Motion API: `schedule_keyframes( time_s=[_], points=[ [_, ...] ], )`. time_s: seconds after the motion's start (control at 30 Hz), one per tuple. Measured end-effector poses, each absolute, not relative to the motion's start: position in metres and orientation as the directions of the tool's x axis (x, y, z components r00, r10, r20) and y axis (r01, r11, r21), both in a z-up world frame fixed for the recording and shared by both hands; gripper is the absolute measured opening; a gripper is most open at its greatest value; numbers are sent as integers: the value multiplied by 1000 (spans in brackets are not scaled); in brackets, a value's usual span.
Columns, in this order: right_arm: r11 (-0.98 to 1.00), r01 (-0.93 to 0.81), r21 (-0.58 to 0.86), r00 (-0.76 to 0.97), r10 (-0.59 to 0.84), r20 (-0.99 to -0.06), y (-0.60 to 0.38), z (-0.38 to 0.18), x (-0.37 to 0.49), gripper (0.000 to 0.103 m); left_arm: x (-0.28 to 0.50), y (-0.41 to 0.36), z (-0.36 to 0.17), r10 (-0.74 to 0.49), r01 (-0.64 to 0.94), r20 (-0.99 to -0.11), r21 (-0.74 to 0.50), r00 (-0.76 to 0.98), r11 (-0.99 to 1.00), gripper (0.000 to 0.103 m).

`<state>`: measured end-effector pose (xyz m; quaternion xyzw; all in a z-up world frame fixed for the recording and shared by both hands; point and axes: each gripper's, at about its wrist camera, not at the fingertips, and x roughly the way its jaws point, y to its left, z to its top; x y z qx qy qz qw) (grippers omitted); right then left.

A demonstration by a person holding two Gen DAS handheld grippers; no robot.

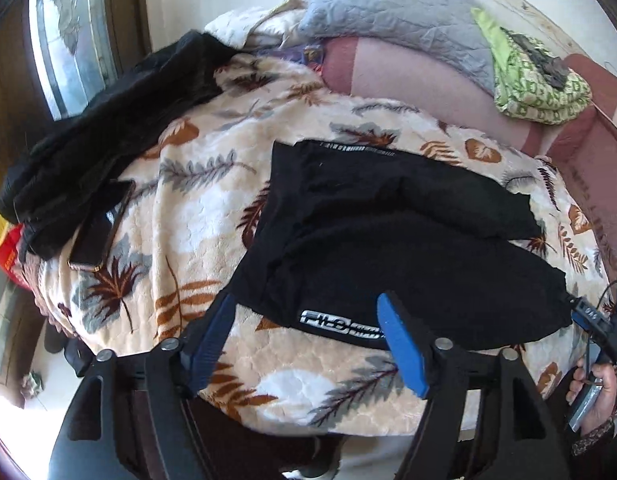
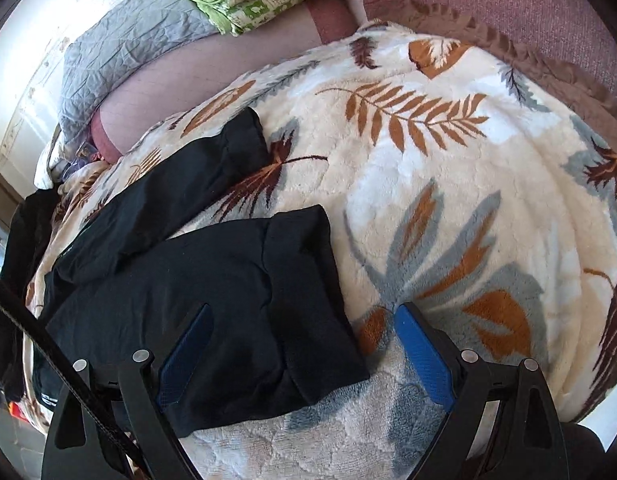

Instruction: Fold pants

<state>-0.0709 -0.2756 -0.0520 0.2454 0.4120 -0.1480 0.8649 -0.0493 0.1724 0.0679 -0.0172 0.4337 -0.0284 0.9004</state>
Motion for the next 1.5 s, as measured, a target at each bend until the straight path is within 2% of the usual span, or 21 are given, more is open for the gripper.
schedule_keyframes(
  time_s=[0.2,0.3,0.37,0.53,0.67,0.73,0.83,0.97,1.0,1.03,1.13,1.2,1.23,1.27,1.33,1.5],
  points=[
    [902,407,144,564,-124,-816,-254,-57,-69,98,-40,148,78,-153,94,-766,-121,624,988,78],
    [908,396,135,567,-127,-814,-251,-62,-72,102,-31,134,74,-180,132,-776,-125,605,983,78],
    [914,387,126,560,-124,-819,-252,-59,-73,99,-25,129,73,-186,151,-776,-118,603,981,78],
    [895,423,143,639,-183,-747,-272,-8,-77,97,-2,133,59,-208,153,-772,-145,600,978,82],
    [916,340,215,670,-76,-738,-286,22,-21,97,26,136,33,-235,103,-806,-214,543,971,82],
    [922,279,269,671,14,-742,-281,21,19,93,36,136,23,-265,84,-814,-260,517,962,82],
    [926,182,331,650,140,-747,-261,5,72,87,53,129,15,-292,85,-815,-290,501,953,82],
    [902,83,424,552,312,-773,-233,-44,139,85,87,120,17,-274,118,-822,-249,500,961,82],
    [907,89,412,537,305,-786,-235,-54,144,84,97,118,19,-270,134,-824,-234,499,963,82],
    [918,101,382,527,276,-803,-244,-63,149,79,105,117,21,-266,148,-825,-221,499,964,82],
    [912,122,393,532,274,-801,-282,-64,147,48,137,111,27,-253,201,-827,-173,502,964,82],
    [920,186,344,529,201,-824,-305,-55,143,42,161,103,28,-263,235,-828,-164,495,958,82],
    [921,190,340,536,192,-822,-312,-48,140,43,175,97,27,-277,257,-830,-168,484,952,82],
    [937,201,286,546,135,-827,-315,-38,139,66,190,87,23,-297,287,-833,-174,468,942,82],
    [973,188,133,573,1,-819,-314,-16,143,88,216,66,13,-323,349,-839,-173,438,921,82],
    [994,-29,102,571,100,-815,-293,-1,188,88,270,8,-23,-407,519,-866,-216,290,827,81]
  ],
)
